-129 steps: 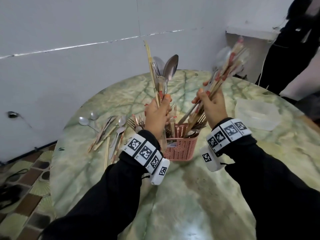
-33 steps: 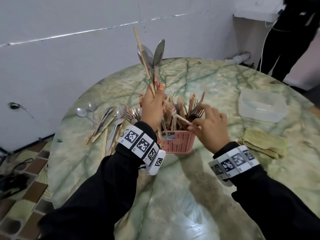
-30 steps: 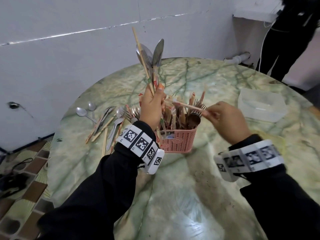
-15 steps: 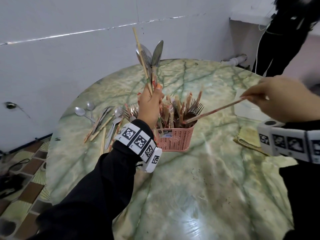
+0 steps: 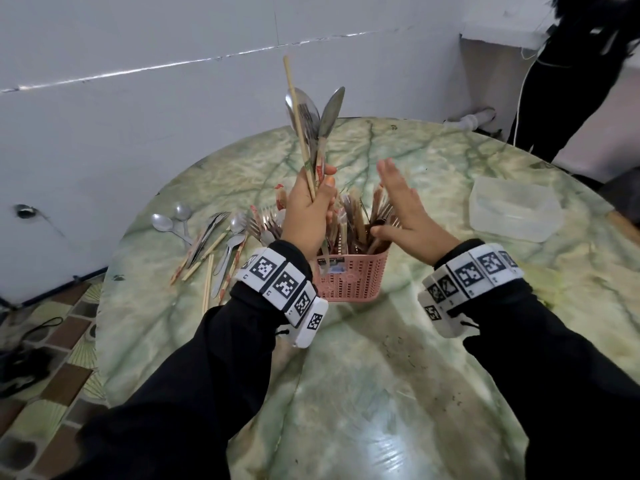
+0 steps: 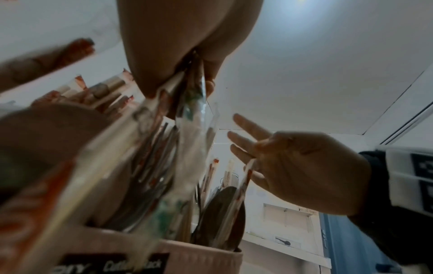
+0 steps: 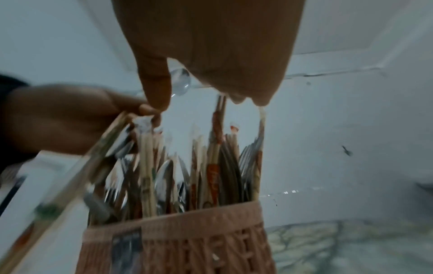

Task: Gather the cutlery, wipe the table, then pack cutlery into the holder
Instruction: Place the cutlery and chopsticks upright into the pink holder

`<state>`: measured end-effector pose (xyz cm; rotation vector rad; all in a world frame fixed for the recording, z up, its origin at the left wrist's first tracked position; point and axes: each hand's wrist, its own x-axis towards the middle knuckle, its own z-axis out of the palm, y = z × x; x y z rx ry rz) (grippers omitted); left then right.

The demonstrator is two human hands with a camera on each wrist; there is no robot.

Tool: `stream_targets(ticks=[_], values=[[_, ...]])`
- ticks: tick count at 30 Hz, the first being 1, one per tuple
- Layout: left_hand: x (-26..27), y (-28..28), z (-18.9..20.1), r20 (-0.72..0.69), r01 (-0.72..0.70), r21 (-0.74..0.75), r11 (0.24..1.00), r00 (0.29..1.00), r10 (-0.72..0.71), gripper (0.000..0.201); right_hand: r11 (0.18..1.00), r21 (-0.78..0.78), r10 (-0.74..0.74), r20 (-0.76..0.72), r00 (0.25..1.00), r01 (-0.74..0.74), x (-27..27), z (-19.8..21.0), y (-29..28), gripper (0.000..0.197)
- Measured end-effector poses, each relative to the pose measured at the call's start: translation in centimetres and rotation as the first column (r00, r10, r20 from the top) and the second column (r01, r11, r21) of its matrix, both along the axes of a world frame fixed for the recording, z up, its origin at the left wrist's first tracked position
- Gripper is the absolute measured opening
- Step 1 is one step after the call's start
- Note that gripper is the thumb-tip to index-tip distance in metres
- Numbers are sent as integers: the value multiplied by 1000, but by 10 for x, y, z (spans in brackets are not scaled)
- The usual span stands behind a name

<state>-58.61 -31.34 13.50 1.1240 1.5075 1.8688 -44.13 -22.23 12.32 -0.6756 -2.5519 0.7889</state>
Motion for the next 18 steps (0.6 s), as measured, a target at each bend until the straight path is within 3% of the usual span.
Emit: stream_targets(ticks=[2, 3, 5, 7, 9, 12, 18], values=[[0, 0, -1, 5, -2, -8, 1000, 1000, 2, 20, 978, -207, -91, -296, 951, 29, 6, 1, 4, 100], [-1, 1, -2, 8, -2, -12, 1000, 1000, 2, 20, 940, -335, -189, -366, 911, 61, 10, -4, 9, 107], [-1, 0, -2, 6, 0, -24, 1000, 1000, 0, 20, 804, -588, -345, -350, 871, 82, 16, -16, 15, 117], [-1, 0, -1, 0, 6, -31, 999, 1000, -6, 19, 717, -689, -340, -215, 916, 104, 16, -34, 19, 121], [0, 0, 0, -4, 11, -41, 999, 1000, -11, 18, 723, -680, -242, -86, 967, 120, 12, -48, 20, 125], [3, 2, 1, -3, 21, -41, 999, 1000, -21, 18, 798, -596, -195, -117, 974, 89, -7, -57, 23, 122], [13, 1, 8, 54, 35, -46, 998, 998, -33, 15, 841, -528, -321, -321, 891, 113, -35, -50, 34, 55]])
